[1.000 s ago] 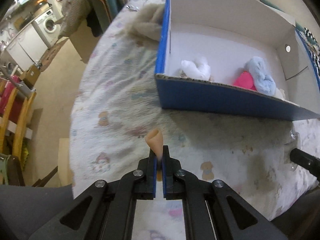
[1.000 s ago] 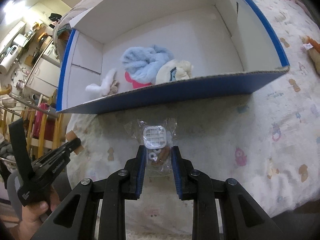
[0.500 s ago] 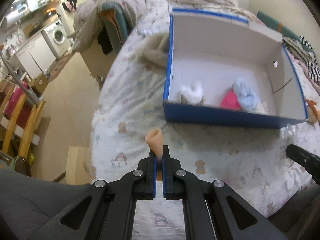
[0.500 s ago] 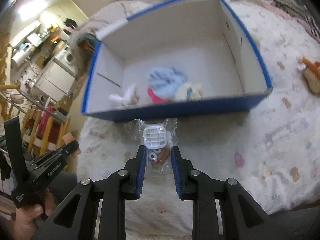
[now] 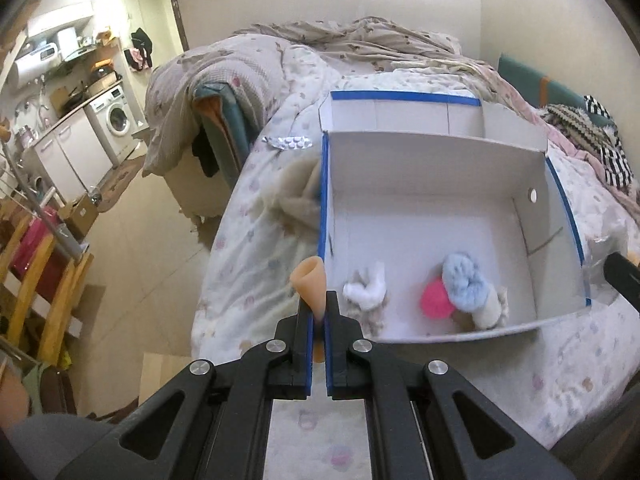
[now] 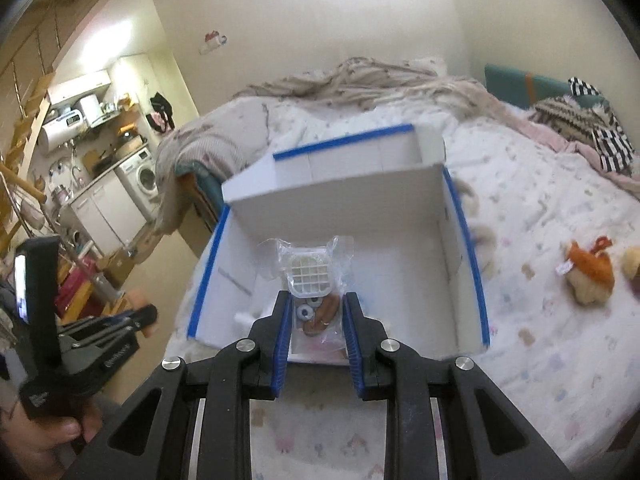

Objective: Organize soft objects
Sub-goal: 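Carry the bagged item and tan piece up and into the box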

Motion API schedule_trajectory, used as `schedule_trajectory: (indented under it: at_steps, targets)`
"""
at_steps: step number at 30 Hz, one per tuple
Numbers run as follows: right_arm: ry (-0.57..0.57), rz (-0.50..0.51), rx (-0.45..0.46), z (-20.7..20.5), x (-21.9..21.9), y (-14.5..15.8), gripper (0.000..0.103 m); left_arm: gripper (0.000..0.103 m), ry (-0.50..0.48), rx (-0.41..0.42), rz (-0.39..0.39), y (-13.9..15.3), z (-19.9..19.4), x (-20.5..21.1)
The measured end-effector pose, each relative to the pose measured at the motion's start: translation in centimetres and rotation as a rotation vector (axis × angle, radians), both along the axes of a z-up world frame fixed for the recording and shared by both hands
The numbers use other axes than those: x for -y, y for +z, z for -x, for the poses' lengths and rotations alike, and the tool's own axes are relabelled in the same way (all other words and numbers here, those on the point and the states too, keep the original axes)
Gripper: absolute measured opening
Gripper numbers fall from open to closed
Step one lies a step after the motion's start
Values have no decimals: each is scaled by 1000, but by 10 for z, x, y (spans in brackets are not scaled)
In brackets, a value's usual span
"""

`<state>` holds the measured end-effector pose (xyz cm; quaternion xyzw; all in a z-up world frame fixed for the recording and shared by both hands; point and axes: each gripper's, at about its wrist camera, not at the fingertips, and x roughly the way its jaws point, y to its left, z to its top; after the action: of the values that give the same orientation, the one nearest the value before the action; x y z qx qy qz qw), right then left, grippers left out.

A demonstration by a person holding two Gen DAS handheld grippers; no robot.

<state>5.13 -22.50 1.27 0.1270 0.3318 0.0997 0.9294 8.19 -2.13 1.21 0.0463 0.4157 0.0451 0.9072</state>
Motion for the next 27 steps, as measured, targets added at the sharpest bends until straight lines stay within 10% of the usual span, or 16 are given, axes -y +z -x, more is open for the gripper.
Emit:
schedule_trajectory:
  at_steps: [13, 27]
  targets:
    - [41, -5, -16, -69, 0, 17, 27, 4, -58, 8, 14, 21, -61, 25]
    - [28, 17, -238, -124, 1, -62, 27, 4, -140, -88, -3, -38, -112, 53]
